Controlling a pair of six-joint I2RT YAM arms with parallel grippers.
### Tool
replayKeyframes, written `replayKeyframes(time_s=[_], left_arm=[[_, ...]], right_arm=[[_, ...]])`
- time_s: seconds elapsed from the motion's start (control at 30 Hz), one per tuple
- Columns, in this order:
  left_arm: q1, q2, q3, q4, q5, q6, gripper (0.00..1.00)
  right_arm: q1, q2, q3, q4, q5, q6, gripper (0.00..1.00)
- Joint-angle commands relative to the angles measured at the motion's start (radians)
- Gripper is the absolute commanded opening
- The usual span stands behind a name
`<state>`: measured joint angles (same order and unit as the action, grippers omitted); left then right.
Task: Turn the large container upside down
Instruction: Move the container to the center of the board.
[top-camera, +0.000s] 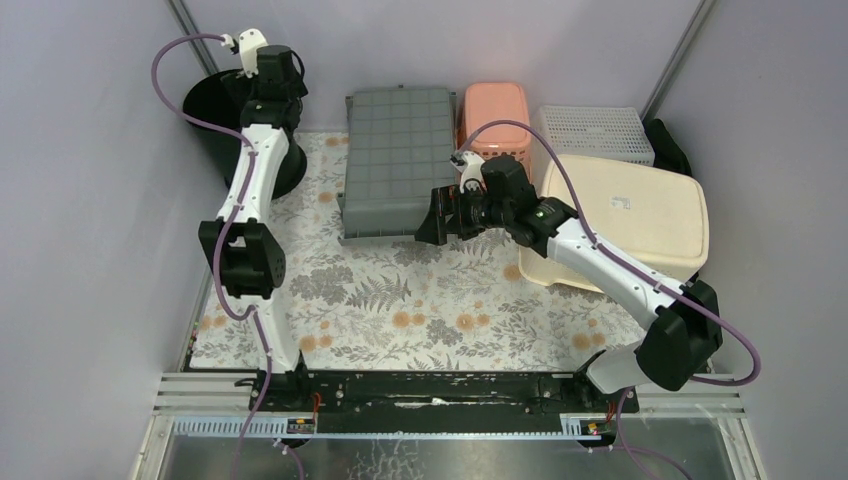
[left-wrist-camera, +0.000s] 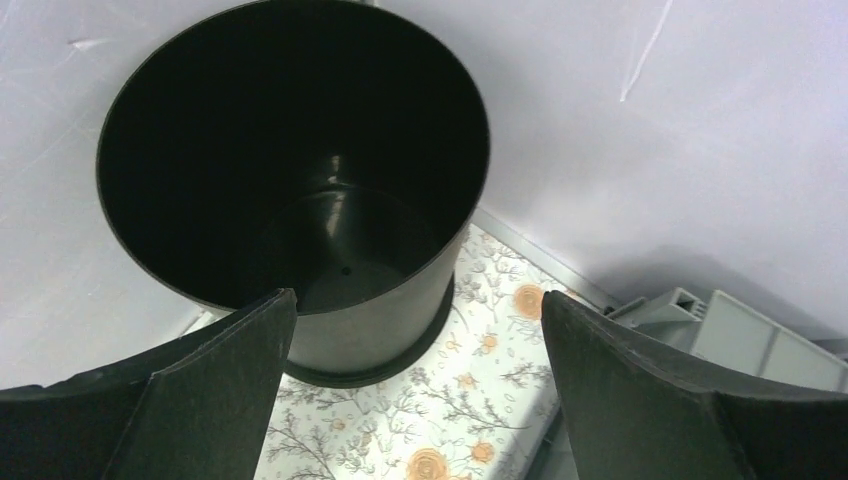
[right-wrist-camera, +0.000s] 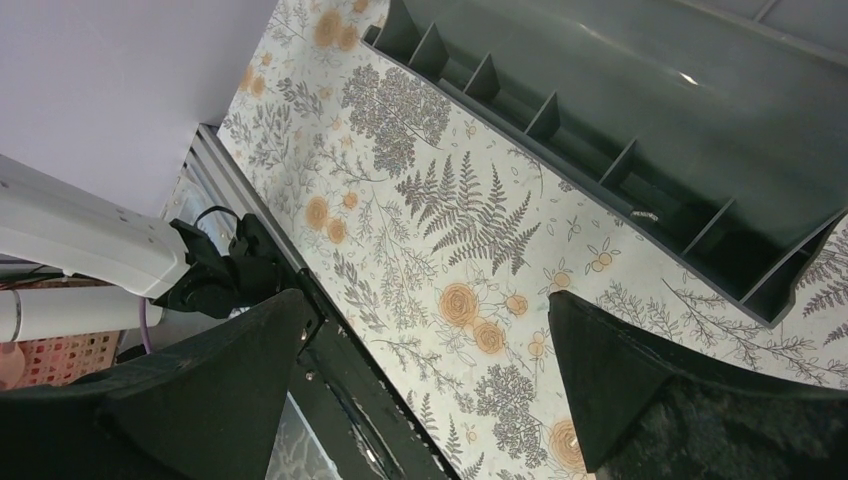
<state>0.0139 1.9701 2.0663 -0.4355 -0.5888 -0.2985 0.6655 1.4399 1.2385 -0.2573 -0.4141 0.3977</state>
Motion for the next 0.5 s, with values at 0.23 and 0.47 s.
replayKeyframes(time_s=[0.23,0.47], left_arm=[[0.034,0.046,-0.043,0.065,-0.090,-0.014,1.00],[0.052,0.114,-0.008,0.015,-0.065,-0.015,0.99]], right_arm=[[-0.001,-0.034,-0.060,0.061,-0.048,0.008,0.99],[-0.001,-0.077,-0.148,0.127,-0.075,0.010,0.99]])
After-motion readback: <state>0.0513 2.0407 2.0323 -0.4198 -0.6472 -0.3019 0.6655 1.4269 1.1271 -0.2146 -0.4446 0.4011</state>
